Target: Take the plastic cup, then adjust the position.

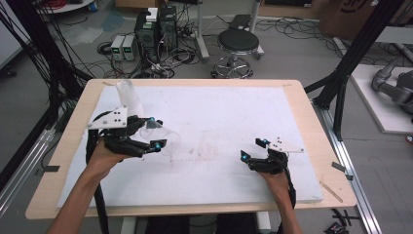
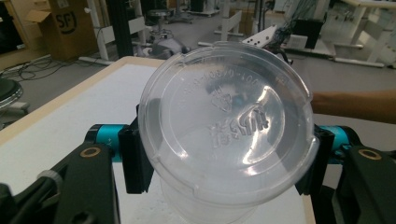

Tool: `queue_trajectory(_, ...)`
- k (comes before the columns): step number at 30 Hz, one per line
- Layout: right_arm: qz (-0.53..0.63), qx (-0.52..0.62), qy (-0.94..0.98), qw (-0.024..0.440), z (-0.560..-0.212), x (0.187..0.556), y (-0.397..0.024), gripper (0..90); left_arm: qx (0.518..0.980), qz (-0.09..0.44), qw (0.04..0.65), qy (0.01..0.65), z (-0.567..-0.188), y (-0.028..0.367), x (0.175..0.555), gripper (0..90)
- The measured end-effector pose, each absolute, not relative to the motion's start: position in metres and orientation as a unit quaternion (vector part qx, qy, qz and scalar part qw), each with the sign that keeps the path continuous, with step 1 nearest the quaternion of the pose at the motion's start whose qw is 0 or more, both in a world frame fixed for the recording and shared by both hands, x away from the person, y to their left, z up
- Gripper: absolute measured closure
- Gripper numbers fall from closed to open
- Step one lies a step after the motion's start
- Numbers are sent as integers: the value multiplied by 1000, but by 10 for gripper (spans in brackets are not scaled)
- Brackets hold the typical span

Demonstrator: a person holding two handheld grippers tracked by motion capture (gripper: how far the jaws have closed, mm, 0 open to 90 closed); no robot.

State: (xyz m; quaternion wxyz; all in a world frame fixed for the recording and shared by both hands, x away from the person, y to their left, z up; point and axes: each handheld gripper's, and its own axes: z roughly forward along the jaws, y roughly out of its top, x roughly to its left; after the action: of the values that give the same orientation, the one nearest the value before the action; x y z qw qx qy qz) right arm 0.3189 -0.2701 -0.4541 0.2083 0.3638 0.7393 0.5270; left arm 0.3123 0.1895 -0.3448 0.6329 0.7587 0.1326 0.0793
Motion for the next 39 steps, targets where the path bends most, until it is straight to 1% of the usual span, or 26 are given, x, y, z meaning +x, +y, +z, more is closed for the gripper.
queue_trajectory(3,527,362,739,212,-454,318,-270,181,748,69,647,132,-357,191,313,357)
queue_trajectory(9,528,363,738,212,-454,318,-271,181,746,56,652,126,-373,191,315,358)
queue_trajectory(11,529,360,739,212,-454,318,-271,181,751,55,646,128,-374,191,316,357)
queue_trajectory(21,529,356,740,212,-454,318,-271,181,746,59,650,128,-373,193,316,357)
queue_trajectory(28,540,351,740,192,-453,320,-273,181,748,63,648,129,-373,194,317,358)
queue_trajectory(32,540,337,748,190,-451,319,-272,181,746,62,650,129,-373,193,316,358)
queue_trajectory(36,550,306,756,180,-441,317,-268,181,744,59,653,126,-374,192,316,358)
queue_trajectory(39,564,277,760,164,-427,316,-262,181,743,57,655,125,-374,191,315,358)
